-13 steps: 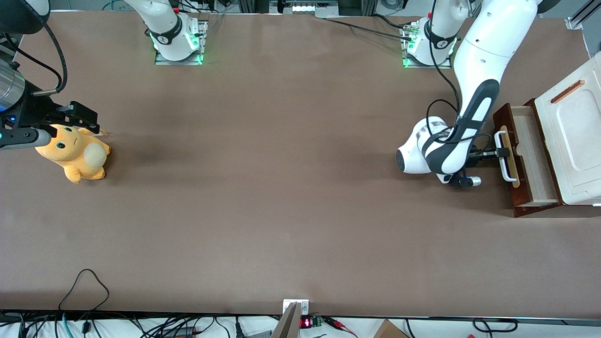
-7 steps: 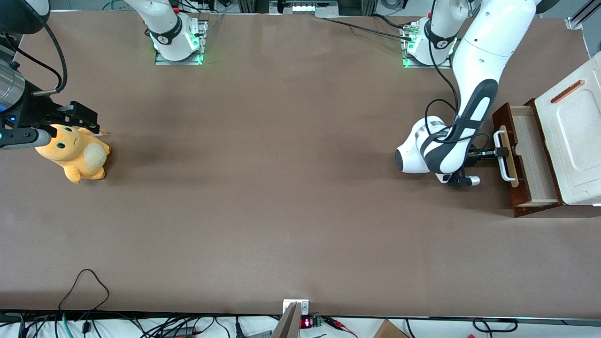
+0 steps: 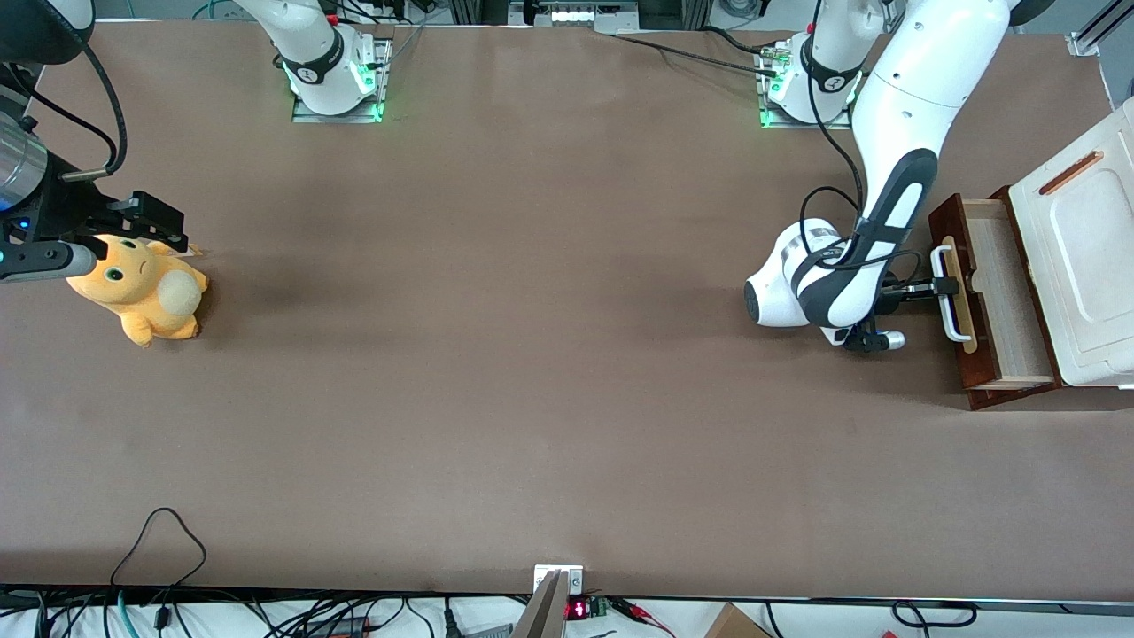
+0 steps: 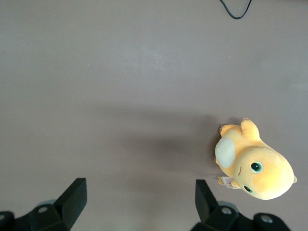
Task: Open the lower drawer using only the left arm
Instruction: 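Pull the handle with the left gripper, sliding the drawer outward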
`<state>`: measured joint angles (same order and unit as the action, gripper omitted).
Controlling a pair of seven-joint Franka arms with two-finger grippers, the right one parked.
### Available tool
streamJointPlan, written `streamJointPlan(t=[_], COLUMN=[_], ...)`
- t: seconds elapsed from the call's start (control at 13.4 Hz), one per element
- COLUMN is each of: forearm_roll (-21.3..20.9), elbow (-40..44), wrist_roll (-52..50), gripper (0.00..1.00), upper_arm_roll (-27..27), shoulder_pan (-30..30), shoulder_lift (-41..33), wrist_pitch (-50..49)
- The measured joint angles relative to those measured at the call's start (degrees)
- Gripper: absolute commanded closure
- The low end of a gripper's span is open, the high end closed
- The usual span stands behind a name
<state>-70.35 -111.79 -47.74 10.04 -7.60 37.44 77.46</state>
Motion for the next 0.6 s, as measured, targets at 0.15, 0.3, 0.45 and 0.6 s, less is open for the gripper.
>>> streamJointPlan(t=[0.15, 0.3, 0.45, 0.6], forearm_roll=[0.1, 0.2, 0.3, 0.4], elbow=[0.0, 0.0, 0.0, 0.0], wrist_roll=[-0.1, -0.2, -0.3, -0.5], gripper=[0.85, 0.85, 0.85, 0.85], upper_arm_roll=[0.0, 0.0, 0.0, 0.0], shoulder_pan=[-0.2, -0.4, -0.5, -0.5], shoulder_lift=[0.0, 0.0, 0.0, 0.0], wrist_pitch=[0.0, 0.0, 0.0, 0.0])
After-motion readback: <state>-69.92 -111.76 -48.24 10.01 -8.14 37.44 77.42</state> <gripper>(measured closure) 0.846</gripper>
